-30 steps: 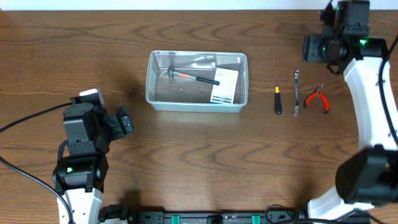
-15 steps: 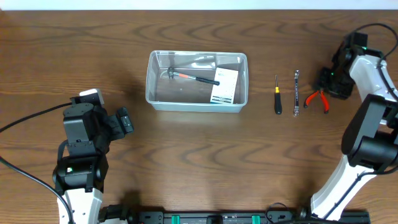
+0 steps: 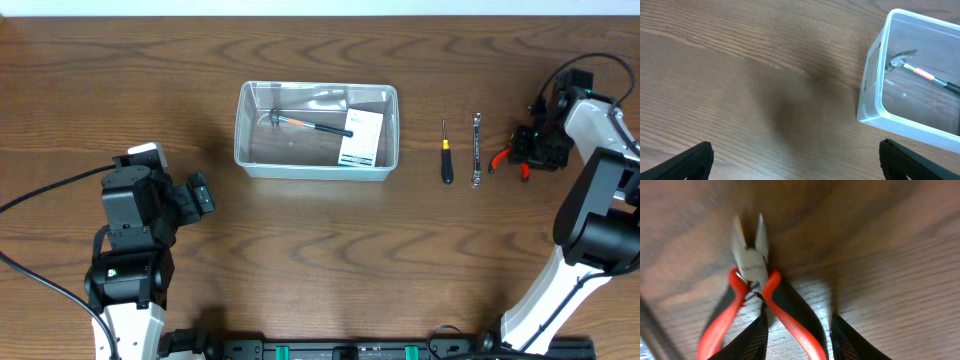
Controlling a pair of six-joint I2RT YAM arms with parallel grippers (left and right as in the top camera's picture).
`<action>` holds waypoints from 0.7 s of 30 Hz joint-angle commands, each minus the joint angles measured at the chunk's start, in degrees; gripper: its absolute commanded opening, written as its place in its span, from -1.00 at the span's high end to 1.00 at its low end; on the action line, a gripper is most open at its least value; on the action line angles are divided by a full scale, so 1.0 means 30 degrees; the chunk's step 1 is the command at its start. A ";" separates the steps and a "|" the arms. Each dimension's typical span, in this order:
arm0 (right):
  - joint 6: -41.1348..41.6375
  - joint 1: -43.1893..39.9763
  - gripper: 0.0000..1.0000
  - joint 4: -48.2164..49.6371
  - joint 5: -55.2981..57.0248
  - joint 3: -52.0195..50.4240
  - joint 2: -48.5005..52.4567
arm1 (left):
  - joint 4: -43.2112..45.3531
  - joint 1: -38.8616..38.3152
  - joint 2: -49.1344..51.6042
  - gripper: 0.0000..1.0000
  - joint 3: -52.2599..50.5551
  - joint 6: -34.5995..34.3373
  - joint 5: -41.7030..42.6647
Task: Pack container
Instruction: 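Grasp the red-handled pliers with the right gripper and lift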
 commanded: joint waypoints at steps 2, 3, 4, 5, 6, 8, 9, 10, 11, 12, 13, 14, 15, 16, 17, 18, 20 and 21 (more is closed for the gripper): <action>-0.0364 -0.0073 0.26 0.0729 0.0044 -0.1355 0.0146 | -0.0029 -0.0073 0.0022 -0.96 0.0415 0.0262 -0.0226; -0.0364 -0.0073 0.29 0.0889 0.0044 -0.1596 0.0146 | -0.0029 -0.0080 0.0022 -0.96 0.0415 0.0262 -0.0226; -0.0364 -0.0073 0.31 0.0969 0.0044 -0.1763 0.0146 | -0.0029 -0.0073 0.0022 -0.96 0.0415 0.0262 -0.0226; -0.0372 -0.0080 0.38 0.1056 0.0044 -0.1872 0.0146 | -0.0036 -0.0080 0.0022 -0.96 0.0415 0.0262 -0.0226; -0.0364 -0.0087 0.47 0.1093 0.0029 -0.1894 0.0146 | -0.0036 -0.0080 0.0022 -0.96 0.0415 0.0262 -0.0226; -0.0357 -0.0058 0.55 0.1231 -0.0015 -0.1894 0.0146 | -0.0036 -0.0073 0.0022 -0.96 0.0415 0.0262 -0.0226; -0.0350 -0.0058 0.58 0.1297 -0.0058 -0.1887 0.0146 | -0.0036 -0.0080 0.0022 -0.96 0.0415 0.0262 -0.0226; -0.0350 -0.0066 0.61 0.1297 -0.0109 -0.1887 0.0146 | -0.0036 -0.0080 0.0022 -0.96 0.0415 0.0262 -0.0233; -0.0350 -0.0066 0.66 0.1333 -0.0109 -0.1887 0.0146 | -0.0029 -0.0080 0.0022 -0.96 0.0415 0.0262 -0.0226; -0.0350 -0.0066 0.70 0.1384 -0.0109 -0.1887 0.0146 | -0.0036 -0.0080 0.0022 -0.96 0.0415 0.0262 -0.0233; -0.0350 -0.0058 0.78 0.1457 -0.0109 -0.1858 0.0138 | -0.0036 -0.0080 0.0022 -0.96 0.0415 0.0262 -0.0226; -0.0342 -0.0066 0.82 0.1472 -0.0109 -0.1778 0.0138 | -0.0036 -0.0080 0.0022 -0.96 0.0415 0.0262 -0.0226; -0.0255 -0.0073 0.88 0.1421 -0.0102 -0.1639 0.0131 | -0.0036 -0.0080 0.0022 -0.96 0.0415 0.0262 -0.0226; -0.0211 -0.0087 0.92 0.1311 -0.0109 -0.1435 0.0124 | -0.0036 -0.0080 0.0022 -0.96 0.0415 0.0262 -0.0226; -0.0211 -0.0087 0.94 0.1129 -0.0109 -0.1158 0.0102 | -0.0029 -0.0080 0.0022 -0.96 0.0415 0.0262 -0.0226; -0.0211 -0.0087 0.96 0.0794 -0.0109 -0.0743 0.0036 | -0.0036 -0.0080 0.0022 -0.96 0.0415 0.0262 -0.0233; -0.0219 -0.0073 0.97 -0.0175 -0.0102 0.0342 -0.0168 | -0.0029 -0.0080 0.0022 -0.96 0.0415 0.0262 -0.0226; -0.0219 -0.0066 0.97 -0.0823 -0.0102 0.1100 -0.0328 | -0.0036 -0.0080 0.0022 -0.96 0.0415 0.0262 -0.0226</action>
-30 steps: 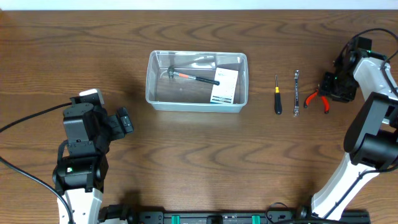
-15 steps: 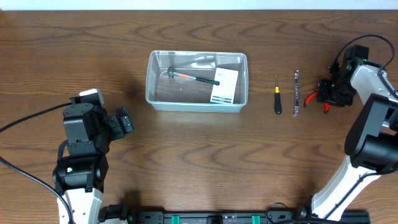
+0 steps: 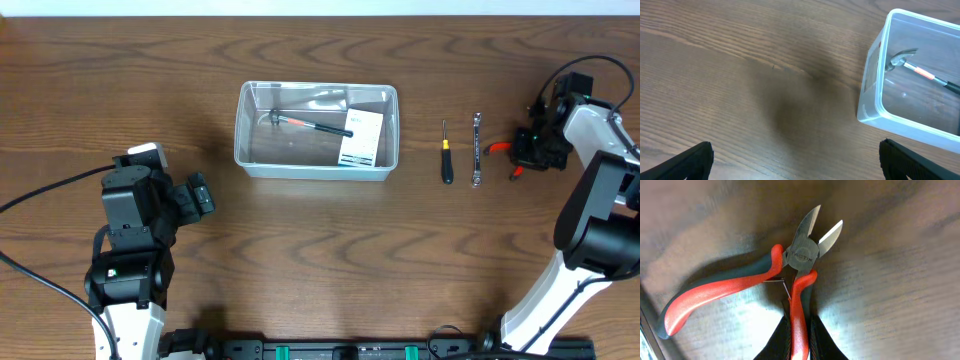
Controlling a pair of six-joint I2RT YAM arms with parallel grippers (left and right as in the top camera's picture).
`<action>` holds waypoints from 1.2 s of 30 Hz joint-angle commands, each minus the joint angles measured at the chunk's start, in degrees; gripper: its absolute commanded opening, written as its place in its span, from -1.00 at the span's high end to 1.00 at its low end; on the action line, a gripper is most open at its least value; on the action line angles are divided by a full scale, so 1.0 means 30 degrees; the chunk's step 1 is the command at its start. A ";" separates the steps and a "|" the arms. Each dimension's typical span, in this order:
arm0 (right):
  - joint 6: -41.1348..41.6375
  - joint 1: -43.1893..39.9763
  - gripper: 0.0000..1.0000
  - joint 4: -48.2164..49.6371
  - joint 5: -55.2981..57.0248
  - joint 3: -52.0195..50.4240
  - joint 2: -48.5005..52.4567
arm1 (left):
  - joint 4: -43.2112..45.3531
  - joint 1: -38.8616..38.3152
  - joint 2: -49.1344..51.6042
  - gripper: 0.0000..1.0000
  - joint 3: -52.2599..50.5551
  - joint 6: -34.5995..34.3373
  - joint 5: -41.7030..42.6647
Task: Pack container
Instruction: 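Grasp the red-handled pliers with the right gripper and lift, then place the pliers into the container and release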
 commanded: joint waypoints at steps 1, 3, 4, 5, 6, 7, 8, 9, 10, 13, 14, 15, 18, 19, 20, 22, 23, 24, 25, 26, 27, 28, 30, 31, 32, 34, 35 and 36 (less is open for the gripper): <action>0.0051 -0.0066 0.97 -0.1231 0.0044 0.2193 -0.0044 | -0.0036 -0.0080 0.0022 -0.96 0.0415 0.0262 -0.0226; 0.0051 0.0000 0.97 -0.2397 -0.0248 0.4080 -0.0568 | -0.0036 -0.0080 0.0022 -0.96 0.0415 0.0262 -0.0226; 0.0051 0.0080 0.97 -0.2922 -0.0729 0.4947 -0.0823 | -0.0036 -0.0080 0.0022 -0.96 0.0415 0.0262 -0.0226; 0.0051 0.0211 0.97 -0.3512 -0.1559 0.5974 -0.1188 | -0.0036 -0.0080 0.0022 -0.96 0.0415 0.0262 -0.0226; 0.0051 0.0430 0.97 -0.4014 -0.2586 0.6943 -0.1574 | -0.0036 -0.0080 0.0022 -0.96 0.0415 0.0262 -0.0226; 0.0051 0.0721 0.97 -0.4408 -0.3767 0.7847 -0.2004 | -0.0036 -0.0080 0.0022 -0.96 0.0415 0.0262 -0.0233; 0.0044 0.1042 0.97 -0.4670 -0.4772 0.8546 -0.2382 | -0.0036 -0.0073 0.0022 -0.96 0.0415 0.0262 -0.0226; 0.0044 0.1421 0.97 -0.4779 -0.5588 0.9114 -0.2790 | -0.0029 -0.0080 0.0022 -0.96 0.0415 0.0262 -0.0233; 0.0036 0.2069 0.97 -0.4743 -0.6397 0.9675 -0.3337 | -0.0036 -0.0080 0.0022 -0.96 0.0415 0.0262 -0.0226; -0.0335 0.4138 0.97 -0.4189 -0.6892 1.0214 -0.4517 | -0.0036 -0.0080 0.0022 -0.96 0.0415 0.0262 -0.0226; -0.0765 0.5085 0.97 -0.3942 -0.6892 1.0214 -0.4830 | -0.0036 -0.0080 0.0022 -0.96 0.0415 0.0262 -0.0226; -0.1086 0.6135 0.97 -0.3716 -0.6900 1.0214 -0.5027 | -0.0036 -0.0080 0.0022 -0.96 0.0415 0.0262 -0.0226; -0.3191 0.9515 0.97 -0.3133 -0.6885 1.0178 -0.5027 | -0.0029 -0.0080 0.0022 -0.96 0.0415 0.0262 -0.0226; -0.4335 1.0535 0.97 -0.2914 -0.6805 1.0112 -0.4874 | -0.0036 -0.0080 0.0022 -0.96 0.0415 0.0262 -0.0226; -0.5945 1.1825 0.97 -0.2667 -0.6637 1.0083 -0.4656 | -0.0029 -0.0073 0.0022 -0.96 0.0415 0.0262 -0.0226; -0.7825 1.3580 0.97 -0.2120 -0.5923 1.0083 -0.4073 | -0.0029 -0.0080 0.0022 -0.96 0.0415 0.0262 -0.0226; -0.8575 1.4433 0.97 -0.1683 -0.5158 1.0083 -0.3643 | -0.0036 -0.0080 0.0022 -0.96 0.0415 0.0262 -0.0226; -0.9202 1.5147 0.98 -0.1202 -0.4269 1.0083 -0.3191 | -0.0036 -0.0080 0.0022 -0.96 0.0415 0.0262 -0.0226; -0.9857 1.5781 0.98 -0.0663 -0.3424 1.0083 -0.2645 | -0.0036 -0.0080 0.0022 -0.96 0.0415 0.0262 -0.0226; -1.0462 1.6247 0.97 -0.0197 -0.2827 1.0083 -0.2157 | -0.0036 -0.0080 0.0022 -0.96 0.0415 0.0262 -0.0226; -1.1154 1.6655 0.97 0.0372 -0.2339 1.0083 -0.1545 | -0.0029 -0.0080 0.0022 -0.96 0.0415 0.0262 -0.0226; -1.1985 1.6976 0.97 0.0962 -0.2062 1.0083 -0.0896 | -0.0029 -0.0080 0.0022 -0.96 0.0415 0.0262 -0.0226; -1.4178 1.7318 0.97 0.1945 -0.1996 1.0083 0.0444 | -0.0036 -0.0073 0.0022 -0.96 0.0415 0.0262 -0.0226; -1.5147 1.7333 0.98 0.2310 -0.2011 1.0083 0.0976 | -0.0036 -0.0080 0.0022 -0.96 0.0415 0.0262 -0.0226; -1.5912 1.7325 0.97 0.2710 -0.2011 1.0083 0.1530 | -0.0036 -0.0073 0.0022 -0.96 0.0415 0.0262 -0.0226; -1.6524 1.7223 0.97 0.3687 -0.2011 1.0083 0.2696 | -0.0036 -0.0080 0.0022 -0.96 0.0415 0.0262 -0.0226; -1.6524 1.7158 0.97 0.4095 -0.2011 1.0083 0.3147 | -0.0029 -0.0080 0.0022 -0.96 0.0415 0.0262 -0.0226; -1.6524 1.7085 0.97 0.4408 -0.2047 1.0083 0.3614 | -0.0036 -0.0080 0.0022 -0.96 0.0415 0.0262 -0.0226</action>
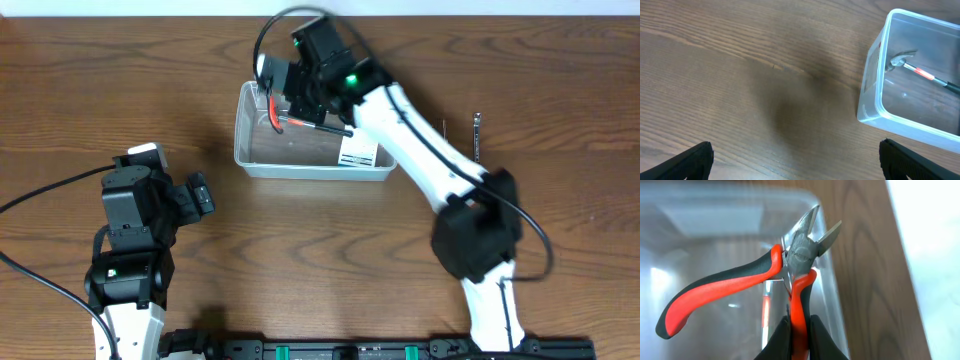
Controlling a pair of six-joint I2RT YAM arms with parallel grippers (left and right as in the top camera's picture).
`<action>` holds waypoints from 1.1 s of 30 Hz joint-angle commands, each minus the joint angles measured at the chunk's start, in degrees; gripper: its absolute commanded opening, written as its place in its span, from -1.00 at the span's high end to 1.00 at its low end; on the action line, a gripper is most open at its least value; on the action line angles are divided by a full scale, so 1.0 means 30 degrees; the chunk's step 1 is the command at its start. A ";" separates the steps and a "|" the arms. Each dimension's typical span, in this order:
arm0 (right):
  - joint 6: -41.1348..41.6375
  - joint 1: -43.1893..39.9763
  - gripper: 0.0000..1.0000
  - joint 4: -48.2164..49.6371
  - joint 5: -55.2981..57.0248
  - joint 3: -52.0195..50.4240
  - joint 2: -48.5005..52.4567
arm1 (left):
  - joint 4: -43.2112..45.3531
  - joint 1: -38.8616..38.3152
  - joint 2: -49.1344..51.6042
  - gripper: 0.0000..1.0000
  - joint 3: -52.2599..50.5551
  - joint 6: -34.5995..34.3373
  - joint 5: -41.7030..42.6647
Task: Pack container
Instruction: 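Place the pliers into the container and release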
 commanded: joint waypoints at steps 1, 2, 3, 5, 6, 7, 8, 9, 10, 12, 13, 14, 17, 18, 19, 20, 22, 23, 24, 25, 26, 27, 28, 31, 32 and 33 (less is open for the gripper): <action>-0.2135 -0.0335 0.97 0.0670 0.0321 -0.0102 0.1333 | -0.0036 -0.0073 0.0022 -0.96 0.0415 0.0262 -0.0226; -0.2193 -0.0357 0.97 0.0787 0.0087 -0.0102 0.1734 | -0.0036 -0.0080 0.0022 -0.96 0.0415 0.0262 -0.0226; -0.2273 -0.0350 0.97 0.0743 -0.0313 -0.0102 0.2018 | -0.0036 -0.0080 0.0022 -0.96 0.0415 0.0262 -0.0233; -0.2273 -0.0291 0.98 0.0299 -0.1421 -0.0102 0.2288 | -0.0029 -0.0080 0.0022 -0.96 0.0415 0.0262 -0.0233; -0.2273 -0.0197 0.97 -0.0036 -0.2084 -0.0102 0.2390 | -0.0036 -0.0080 0.0022 -0.96 0.0415 0.0262 -0.0226; -0.2266 -0.0102 0.98 -0.0335 -0.2470 -0.0102 0.2404 | -0.0036 -0.0080 0.0022 -0.96 0.0415 0.0262 -0.0233; -0.2259 0.0044 0.97 -0.0648 -0.2623 -0.0102 0.2404 | -0.0036 -0.0080 0.0022 -0.96 0.0415 0.0262 -0.0226; -0.2266 0.0168 0.97 -0.0845 -0.2594 -0.0102 0.2404 | -0.0036 -0.0080 0.0022 -0.96 0.0415 0.0262 -0.0226; -0.2266 0.0321 0.97 -0.1056 -0.2543 -0.0102 0.2404 | -0.0029 -0.0080 0.0022 -0.96 0.0415 0.0262 -0.0226; -0.2259 0.0532 0.98 -0.1275 -0.2521 -0.0102 0.2404 | -0.0036 -0.0080 0.0022 -0.96 0.0415 0.0262 -0.0226; -0.2259 0.0627 0.97 -0.1399 -0.2521 -0.0095 0.2404 | -0.0036 -0.0080 0.0022 -0.96 0.0415 0.0262 -0.0226; -0.2259 0.0707 0.97 -0.1530 -0.2521 -0.0102 0.2404 | -0.0036 -0.0080 0.0022 -0.96 0.0415 0.0262 -0.0226; -0.2200 0.0896 0.97 -0.1960 -0.2514 -0.0095 0.2404 | -0.0036 -0.0080 0.0022 -0.96 0.0415 0.0262 -0.0226; -0.2178 0.0925 0.93 -0.2142 -0.2514 -0.0095 0.2404 | -0.0036 -0.0080 0.0022 -0.96 0.0415 0.0262 -0.0226; -0.2171 0.0933 0.69 -0.2346 -0.2433 -0.0095 0.2404 | -0.0036 -0.0080 0.0022 -0.96 0.0415 0.0262 -0.0226; -0.2033 0.0933 0.48 -0.2506 -0.2171 -0.0095 0.2404 | -0.0036 -0.0073 0.0022 -0.96 0.0415 0.0262 -0.0226; -0.0750 0.0925 -0.66 -0.2623 -0.0576 -0.0073 0.2324 | -0.0036 -0.0080 0.0022 -0.96 0.0415 0.0262 -0.0226; 0.0117 0.0860 -0.99 -0.2623 0.0663 -0.0066 0.2215 | -0.0029 -0.0080 0.0022 -0.96 0.0415 0.0262 -0.0233; 0.0867 0.0772 -0.99 -0.2652 0.1661 -0.0066 0.1996 | -0.0029 -0.0080 0.0022 -0.96 0.0415 0.0262 -0.0226; 0.1661 0.0627 -0.99 -0.2696 0.2659 -0.0066 0.1683 | -0.0029 -0.0080 0.0022 -0.96 0.0415 0.0262 -0.0226; 0.2433 0.0459 -0.99 -0.2732 0.3388 -0.0066 0.1297 | -0.0029 -0.0080 0.0022 -0.96 0.0415 0.0262 -0.0226; 0.3395 0.0197 -0.99 -0.2739 0.4087 -0.0066 0.0758 | -0.0036 -0.0080 0.0022 -0.96 0.0415 0.0262 -0.0226; 0.4597 -0.0189 -0.99 -0.2747 0.4867 -0.0066 -0.0029 | -0.0036 -0.0080 0.0022 -0.96 0.0415 0.0262 -0.0226; 0.7898 -0.1399 -0.99 -0.2834 0.6135 -0.0066 -0.2120 | -0.0029 -0.0080 0.0022 -0.96 0.0415 0.0262 -0.0226; 0.9224 -0.2018 -0.99 -0.2936 0.6419 -0.0066 -0.3038 | -0.0036 -0.0080 0.0022 -0.96 0.0415 0.0262 -0.0226; 1.0265 -0.2747 -0.99 -0.3060 0.6492 -0.0066 -0.3869 | -0.0036 -0.0080 0.0022 -0.96 0.0415 0.0262 -0.0226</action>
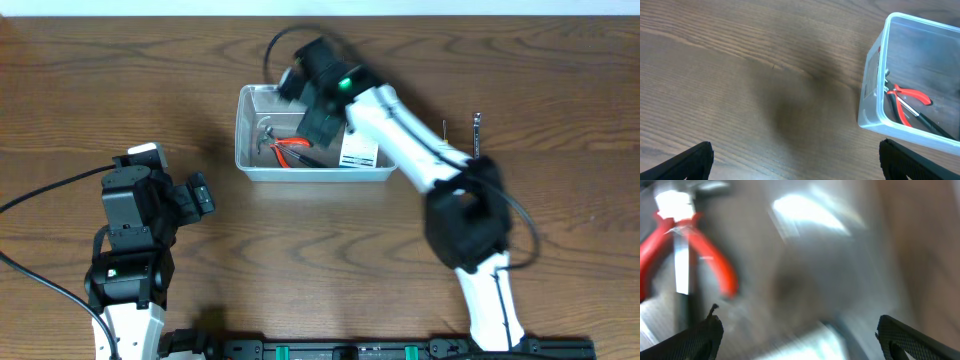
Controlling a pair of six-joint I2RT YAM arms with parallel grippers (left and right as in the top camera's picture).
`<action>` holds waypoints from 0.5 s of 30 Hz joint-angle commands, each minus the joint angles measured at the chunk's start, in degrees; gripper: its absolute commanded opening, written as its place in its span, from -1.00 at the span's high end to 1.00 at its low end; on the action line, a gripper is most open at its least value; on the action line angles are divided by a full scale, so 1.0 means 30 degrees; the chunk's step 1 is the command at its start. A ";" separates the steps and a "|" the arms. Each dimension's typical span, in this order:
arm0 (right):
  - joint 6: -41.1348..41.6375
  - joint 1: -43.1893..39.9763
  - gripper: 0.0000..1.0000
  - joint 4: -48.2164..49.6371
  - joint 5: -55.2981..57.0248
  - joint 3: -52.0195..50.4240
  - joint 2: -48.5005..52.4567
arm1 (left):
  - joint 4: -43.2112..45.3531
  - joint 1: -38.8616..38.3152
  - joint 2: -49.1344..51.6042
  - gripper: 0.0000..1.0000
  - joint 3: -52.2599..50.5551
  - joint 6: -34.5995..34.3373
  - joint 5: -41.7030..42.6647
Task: Pack container
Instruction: 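Place the pliers into the container and release, then move the right gripper to the silver wrench and grasp it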
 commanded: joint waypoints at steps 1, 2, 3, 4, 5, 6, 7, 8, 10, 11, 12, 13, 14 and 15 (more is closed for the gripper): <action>0.5727 -0.2798 -0.99 -0.0226 0.2200 0.0277 -0.4612 | -0.0036 -0.0080 0.0022 -0.96 0.0415 0.0262 -0.0219; 0.6506 -0.3687 -0.99 -0.0393 0.2149 0.0277 -0.5348 | -0.0036 -0.0080 0.0022 -0.96 0.0415 0.0262 -0.0219; 0.7140 -0.4532 -0.99 -0.0583 0.1974 0.0277 -0.5923 | -0.0036 -0.0080 0.0022 -0.96 0.0415 0.0262 -0.0219; 0.7927 -0.5552 -0.99 -0.0823 0.1632 0.0277 -0.6470 | -0.0036 -0.0080 0.0022 -0.96 0.0415 0.0262 -0.0219; 0.8874 -0.6630 -0.99 -0.1151 0.1166 0.0277 -0.6892 | -0.0036 -0.0080 0.0022 -0.96 0.0415 0.0262 -0.0219; 0.9777 -0.7563 -0.98 -0.1501 0.0641 0.0277 -0.7118 | -0.0036 -0.0080 0.0022 -0.96 0.0415 0.0262 -0.0219; 1.0819 -0.8648 -0.99 -0.2018 -0.0102 0.0277 -0.7242 | -0.0036 -0.0080 0.0022 -0.96 0.0415 0.0262 -0.0219; 1.1679 -0.9530 -0.98 -0.2572 -0.0765 0.0277 -0.7242 | -0.0029 -0.0073 0.0022 -0.96 0.0415 0.0262 -0.0226; 1.3260 -1.1329 -0.99 -0.4065 -0.2025 0.0189 -0.6951 | -0.0036 -0.0080 0.0022 -0.96 0.0415 0.0262 -0.0219; 1.3835 -1.1978 -0.99 -0.4743 -0.2273 0.0124 -0.6710 | -0.0036 -0.0080 0.0022 -0.96 0.0415 0.0262 -0.0219; 1.4615 -1.2590 -0.99 -0.5537 -0.2273 0.0022 -0.6360 | -0.0036 -0.0080 0.0022 -0.96 0.0415 0.0262 -0.0226; 1.5358 -1.3143 -0.99 -0.6339 -0.2280 -0.0175 -0.5916 | -0.0036 -0.0080 0.0022 -0.96 0.0415 0.0262 -0.0219; 1.5737 -1.3427 -0.94 -0.6834 -0.2317 -0.0386 -0.5544 | -0.0036 -0.0080 0.0022 -0.96 0.0415 0.0262 -0.0219; 1.5824 -1.3602 -0.83 -0.7220 -0.2535 -0.0656 -0.5173 | -0.0029 -0.0073 0.0022 -0.96 0.0415 0.0262 -0.0219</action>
